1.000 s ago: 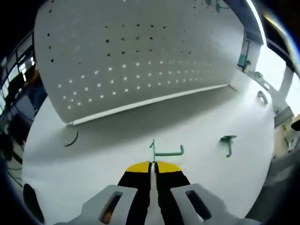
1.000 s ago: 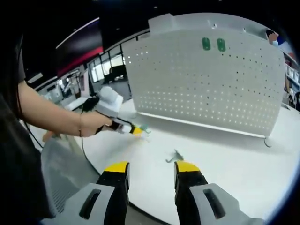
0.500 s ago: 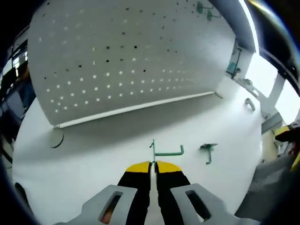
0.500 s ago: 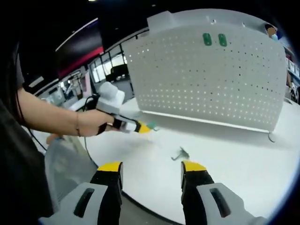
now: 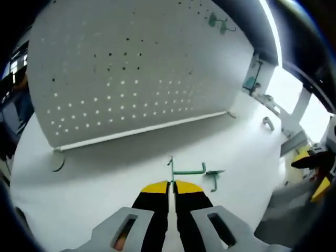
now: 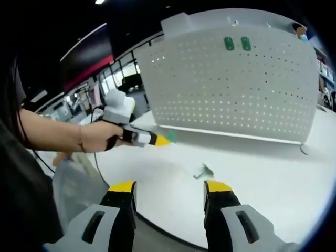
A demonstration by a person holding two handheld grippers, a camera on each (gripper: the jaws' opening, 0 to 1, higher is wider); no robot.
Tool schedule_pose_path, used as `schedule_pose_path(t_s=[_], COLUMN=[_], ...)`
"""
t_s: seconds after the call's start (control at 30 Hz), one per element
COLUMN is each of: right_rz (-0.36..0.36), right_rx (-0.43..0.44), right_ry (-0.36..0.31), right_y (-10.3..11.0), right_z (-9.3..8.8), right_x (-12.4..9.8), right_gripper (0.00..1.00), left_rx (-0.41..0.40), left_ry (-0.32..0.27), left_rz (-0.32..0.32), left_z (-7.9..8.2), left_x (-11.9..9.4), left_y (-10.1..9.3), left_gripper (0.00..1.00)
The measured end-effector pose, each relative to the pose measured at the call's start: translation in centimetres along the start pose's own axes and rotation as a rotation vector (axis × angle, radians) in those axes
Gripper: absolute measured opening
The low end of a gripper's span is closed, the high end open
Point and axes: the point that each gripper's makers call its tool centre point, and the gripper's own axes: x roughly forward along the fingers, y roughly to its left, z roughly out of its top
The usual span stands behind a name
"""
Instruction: Insert the hook assembly into the mounting plate slot until the hook locks in place.
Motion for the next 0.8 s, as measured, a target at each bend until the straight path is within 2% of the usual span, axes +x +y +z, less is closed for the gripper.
schedule_pose_path(t_s=[0.17,0.27,0.47,0.8], right_rz=[0.011,0.016,0.016,0.032], right_rx=[0.031,0.044,0.053,0.068], right_ry=[-0.017,-0.02,-0.021,-0.035], right_y=[0.2,0.3,0.4,0.7], right_z=[0.4,0.5,0.5,1.4], right_x=[-0.1,-0.1,0.2,0.4], right_gripper=[0.5,0.5,0.49,0.49], left_rx=[0.02,-0.038,0.01,-0.011], left_ry=[-0.032,-0.069,-0.084,-0.175], left_rz=[-0.035,-0.063,-0.076,-0.083], left_z=[1.8,2.8,3.5,6.0], left_x=[-1.0,-1.6,-3.3,-7.2], left_y=[-1.1,-1.4,-2.3,-2.7], left_gripper=[0.03,0.03,0.03,0.03])
